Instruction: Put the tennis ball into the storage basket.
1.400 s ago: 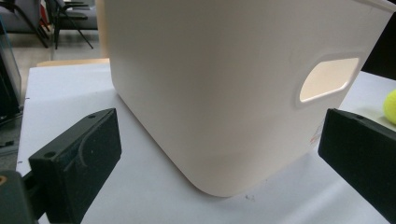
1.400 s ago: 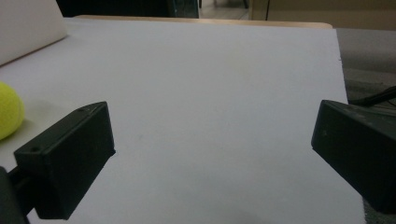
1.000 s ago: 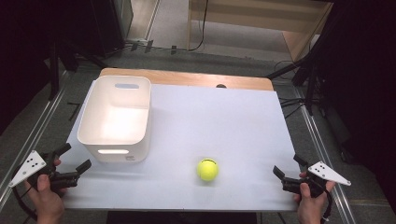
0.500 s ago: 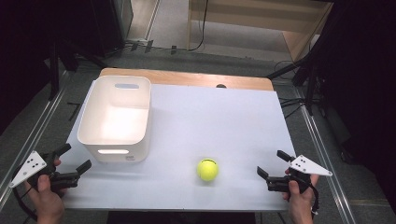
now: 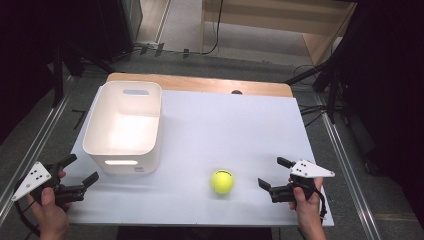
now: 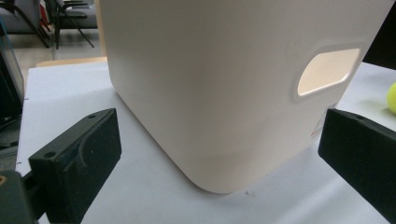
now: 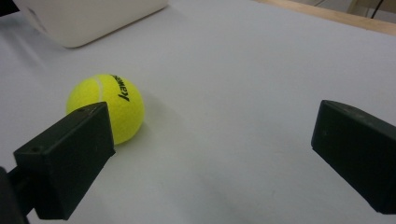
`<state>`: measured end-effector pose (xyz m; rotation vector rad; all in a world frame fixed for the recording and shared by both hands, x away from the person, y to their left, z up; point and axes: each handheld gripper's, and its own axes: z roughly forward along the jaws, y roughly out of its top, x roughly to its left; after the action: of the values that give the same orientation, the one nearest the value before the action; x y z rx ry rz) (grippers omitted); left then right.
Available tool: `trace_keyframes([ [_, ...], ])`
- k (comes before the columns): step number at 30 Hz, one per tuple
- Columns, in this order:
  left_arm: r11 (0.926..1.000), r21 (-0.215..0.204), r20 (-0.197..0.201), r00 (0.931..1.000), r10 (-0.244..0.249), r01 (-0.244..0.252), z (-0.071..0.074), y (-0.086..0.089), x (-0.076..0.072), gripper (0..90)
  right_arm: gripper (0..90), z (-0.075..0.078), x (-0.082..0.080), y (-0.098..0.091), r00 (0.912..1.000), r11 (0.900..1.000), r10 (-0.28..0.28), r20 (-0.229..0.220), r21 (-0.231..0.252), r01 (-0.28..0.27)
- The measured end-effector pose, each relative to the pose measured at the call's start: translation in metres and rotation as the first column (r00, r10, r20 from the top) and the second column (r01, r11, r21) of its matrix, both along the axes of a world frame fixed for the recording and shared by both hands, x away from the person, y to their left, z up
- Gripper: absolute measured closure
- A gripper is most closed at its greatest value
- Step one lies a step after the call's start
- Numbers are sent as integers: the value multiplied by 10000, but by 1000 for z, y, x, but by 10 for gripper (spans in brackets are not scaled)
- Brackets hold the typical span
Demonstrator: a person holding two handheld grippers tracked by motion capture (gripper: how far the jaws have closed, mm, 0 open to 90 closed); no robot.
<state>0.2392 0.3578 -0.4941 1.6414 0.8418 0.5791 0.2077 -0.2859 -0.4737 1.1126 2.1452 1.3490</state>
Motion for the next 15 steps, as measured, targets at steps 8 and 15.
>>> trace_keyframes([
  [8, 10000, -65, 2, 10000, 22, -22, 0, 0, 0, 0, 0, 2, 9, 17, 9988, 9991, 428, -231, -68, -429],
  [15, 10000, -8, 2, 10000, -8, 8, 0, 0, 0, 0, 0, 2, 15, 31, 9964, 9970, 720, -437, -247, -731],
])
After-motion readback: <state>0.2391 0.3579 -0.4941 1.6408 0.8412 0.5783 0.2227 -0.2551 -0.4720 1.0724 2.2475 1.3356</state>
